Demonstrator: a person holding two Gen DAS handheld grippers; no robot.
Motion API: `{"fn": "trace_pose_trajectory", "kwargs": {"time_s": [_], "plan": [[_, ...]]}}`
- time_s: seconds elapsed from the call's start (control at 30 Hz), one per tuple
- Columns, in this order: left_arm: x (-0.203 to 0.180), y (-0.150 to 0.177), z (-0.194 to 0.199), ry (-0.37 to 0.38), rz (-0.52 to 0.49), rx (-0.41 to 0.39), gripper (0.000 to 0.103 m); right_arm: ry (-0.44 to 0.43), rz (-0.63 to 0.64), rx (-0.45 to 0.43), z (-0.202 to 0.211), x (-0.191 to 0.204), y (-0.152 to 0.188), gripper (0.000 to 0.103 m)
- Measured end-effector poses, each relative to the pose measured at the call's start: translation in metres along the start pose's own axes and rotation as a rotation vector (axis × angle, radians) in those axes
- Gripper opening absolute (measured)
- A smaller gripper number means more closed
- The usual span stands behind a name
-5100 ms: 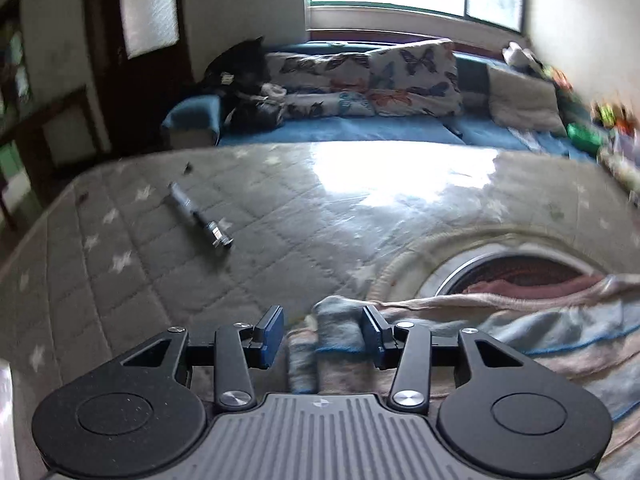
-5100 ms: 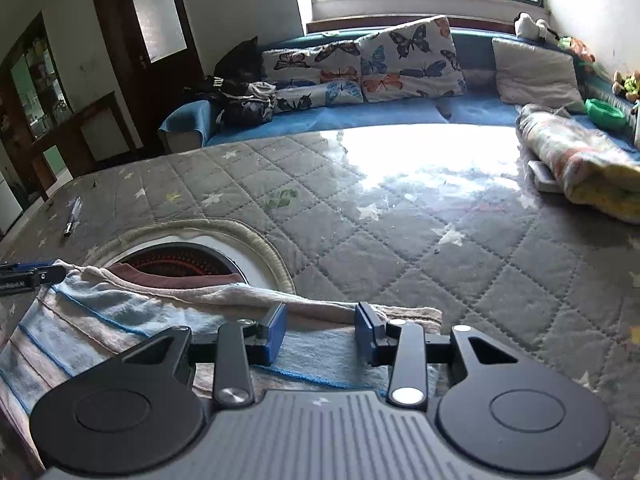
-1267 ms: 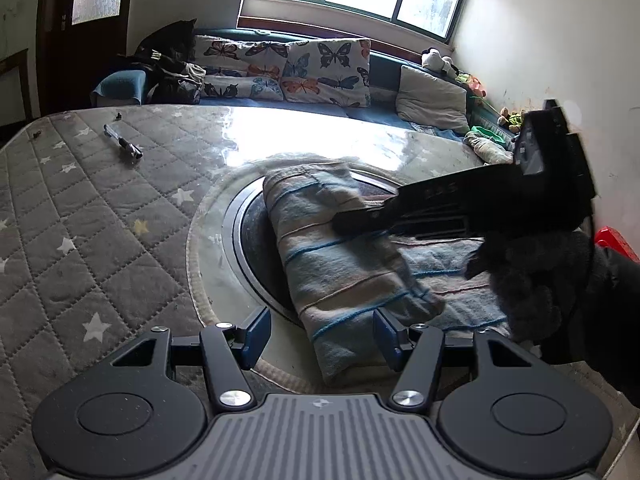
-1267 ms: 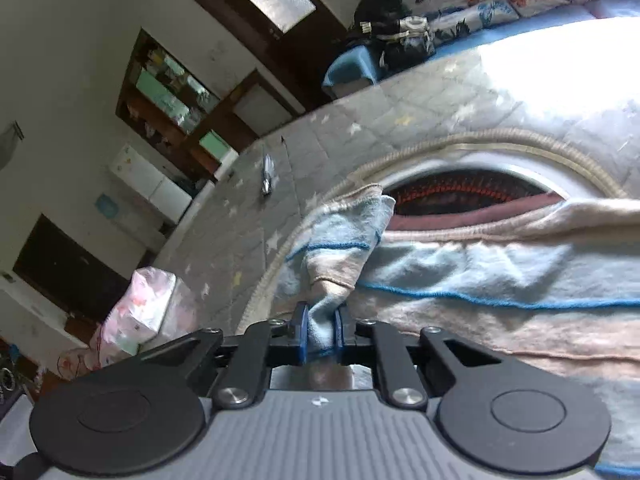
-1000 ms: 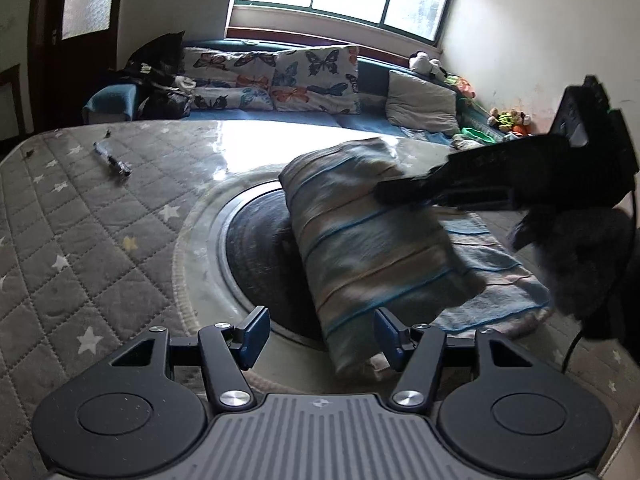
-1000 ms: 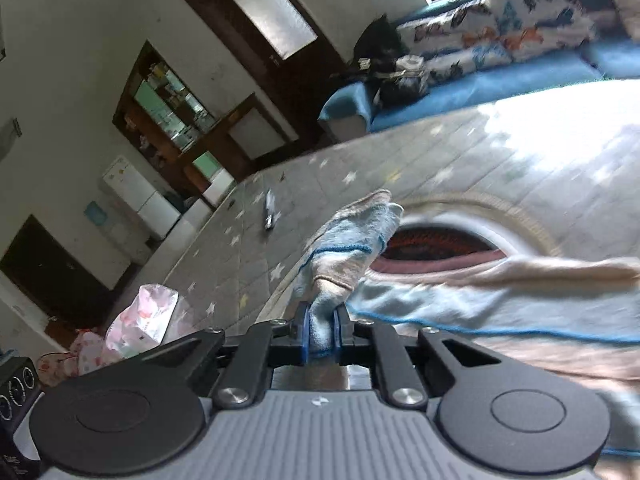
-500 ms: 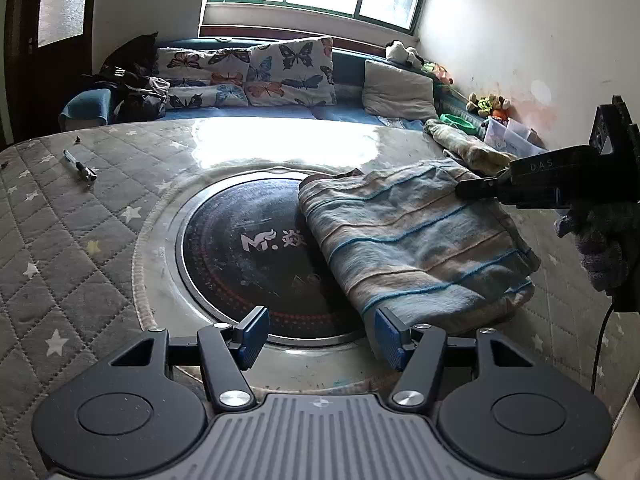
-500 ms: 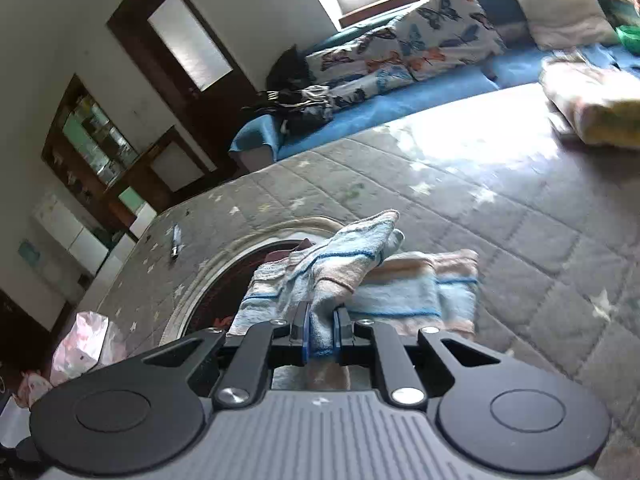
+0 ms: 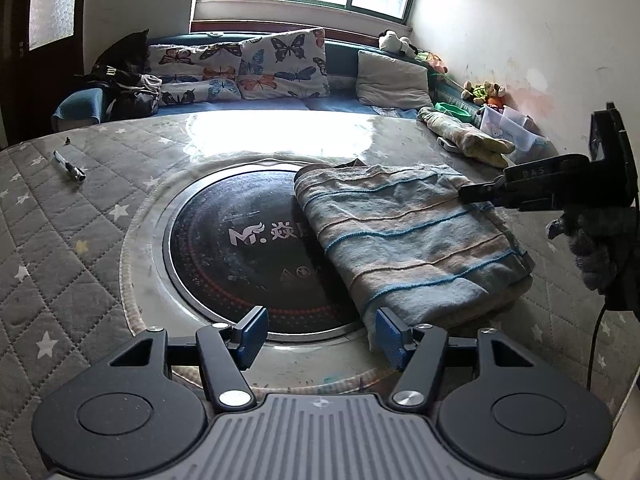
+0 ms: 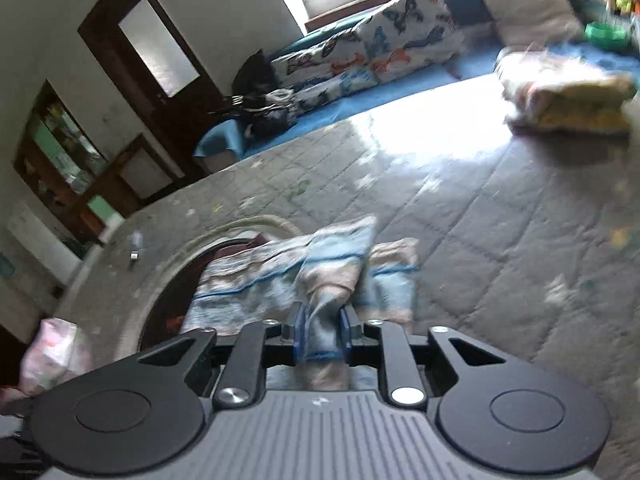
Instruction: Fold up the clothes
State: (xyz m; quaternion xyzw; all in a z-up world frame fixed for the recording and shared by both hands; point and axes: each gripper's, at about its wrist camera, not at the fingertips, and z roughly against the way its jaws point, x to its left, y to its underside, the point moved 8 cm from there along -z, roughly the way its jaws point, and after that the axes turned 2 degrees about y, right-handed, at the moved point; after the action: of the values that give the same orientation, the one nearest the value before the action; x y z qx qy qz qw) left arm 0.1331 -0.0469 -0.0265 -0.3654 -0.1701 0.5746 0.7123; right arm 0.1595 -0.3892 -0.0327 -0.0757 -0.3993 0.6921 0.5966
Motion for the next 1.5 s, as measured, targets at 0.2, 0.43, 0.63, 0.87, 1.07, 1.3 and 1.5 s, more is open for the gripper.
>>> {"fn": "trace_pose_trajectory", "kwargs": {"time_s": [0.2, 0.43, 0.63, 0.87, 1.07, 1.3, 1.5], "plan": [[-0.016, -0.016, -0.007, 0.016, -0.037, -0.034, 0.062, 0.033, 0.110, -0.003, 0.007, 0.014, 0.013, 0.021], [-0.045, -0.030, -0.033, 0.045, -0.124, -0.053, 0.061, 0.080, 0.232, 0.001, 0.013, 0.028, 0.031, 0.019], [-0.045, -0.022, -0.060, 0.017, -0.164, 0.005, 0.061, 0.106, 0.238, 0.024, 0.017, 0.020, 0.046, 0.019], [-0.041, -0.019, -0.063, 0.012, -0.161, 0.011, 0.061, 0.066, 0.214, -0.027, 0.011, 0.025, 0.011, 0.020], [-0.037, -0.017, -0.065, -0.001, -0.159, 0.023, 0.061, 0.089, 0.114, 0.003, -0.007, -0.005, 0.011, 0.007], [-0.049, -0.030, -0.064, 0.009, -0.178, -0.005, 0.061, 0.091, 0.147, -0.029, -0.015, -0.003, -0.018, 0.011], [-0.078, -0.040, -0.077, 0.045, -0.248, -0.007, 0.061, 0.090, 0.158, -0.014, -0.044, -0.004, -0.039, 0.012]]}}
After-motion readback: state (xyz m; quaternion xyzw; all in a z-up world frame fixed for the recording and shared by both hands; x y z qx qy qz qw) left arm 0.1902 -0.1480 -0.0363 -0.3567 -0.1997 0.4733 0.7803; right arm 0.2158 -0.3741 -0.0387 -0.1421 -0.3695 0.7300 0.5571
